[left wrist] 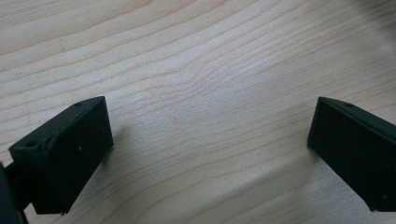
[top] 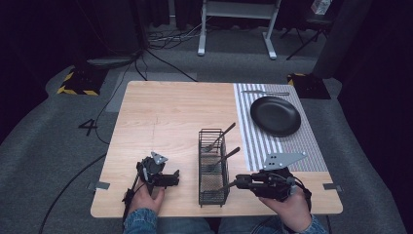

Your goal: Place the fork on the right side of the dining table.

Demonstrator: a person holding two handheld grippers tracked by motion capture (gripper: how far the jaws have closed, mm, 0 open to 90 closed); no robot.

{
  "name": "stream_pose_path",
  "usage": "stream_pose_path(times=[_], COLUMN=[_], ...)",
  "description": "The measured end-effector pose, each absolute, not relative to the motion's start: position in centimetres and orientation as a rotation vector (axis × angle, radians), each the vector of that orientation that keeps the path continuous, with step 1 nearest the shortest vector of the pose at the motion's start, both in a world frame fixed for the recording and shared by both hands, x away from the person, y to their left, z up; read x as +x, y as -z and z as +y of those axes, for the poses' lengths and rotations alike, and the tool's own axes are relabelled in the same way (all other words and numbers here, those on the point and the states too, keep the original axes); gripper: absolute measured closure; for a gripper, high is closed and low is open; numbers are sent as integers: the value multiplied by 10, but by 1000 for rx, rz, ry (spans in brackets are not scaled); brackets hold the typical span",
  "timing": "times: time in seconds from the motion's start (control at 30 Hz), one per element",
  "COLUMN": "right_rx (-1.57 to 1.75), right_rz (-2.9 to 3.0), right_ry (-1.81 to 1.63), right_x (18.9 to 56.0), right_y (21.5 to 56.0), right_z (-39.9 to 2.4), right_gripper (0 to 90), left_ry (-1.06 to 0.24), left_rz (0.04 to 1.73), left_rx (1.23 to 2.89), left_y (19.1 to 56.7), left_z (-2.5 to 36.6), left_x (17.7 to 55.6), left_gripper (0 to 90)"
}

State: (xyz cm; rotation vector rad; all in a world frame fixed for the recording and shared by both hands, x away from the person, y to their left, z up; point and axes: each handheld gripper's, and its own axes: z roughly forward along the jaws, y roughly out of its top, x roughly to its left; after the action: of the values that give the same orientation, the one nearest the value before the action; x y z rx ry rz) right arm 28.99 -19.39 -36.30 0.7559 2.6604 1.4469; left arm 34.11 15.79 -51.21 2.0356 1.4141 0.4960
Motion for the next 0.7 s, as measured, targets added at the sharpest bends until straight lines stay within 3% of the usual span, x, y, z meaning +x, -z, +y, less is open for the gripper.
stream_pose_path(times=[0.7], right_rx=[757], right_rz=[2640], right_ry=[-1441], right_x=[295], right_y=[356], right_z=[-192], right_gripper=[800], left_ry=[-497], left_rz=[1412], left_rx=[2038], left_y=[512], left_z=[158], left_x=[341], left_gripper=[1])
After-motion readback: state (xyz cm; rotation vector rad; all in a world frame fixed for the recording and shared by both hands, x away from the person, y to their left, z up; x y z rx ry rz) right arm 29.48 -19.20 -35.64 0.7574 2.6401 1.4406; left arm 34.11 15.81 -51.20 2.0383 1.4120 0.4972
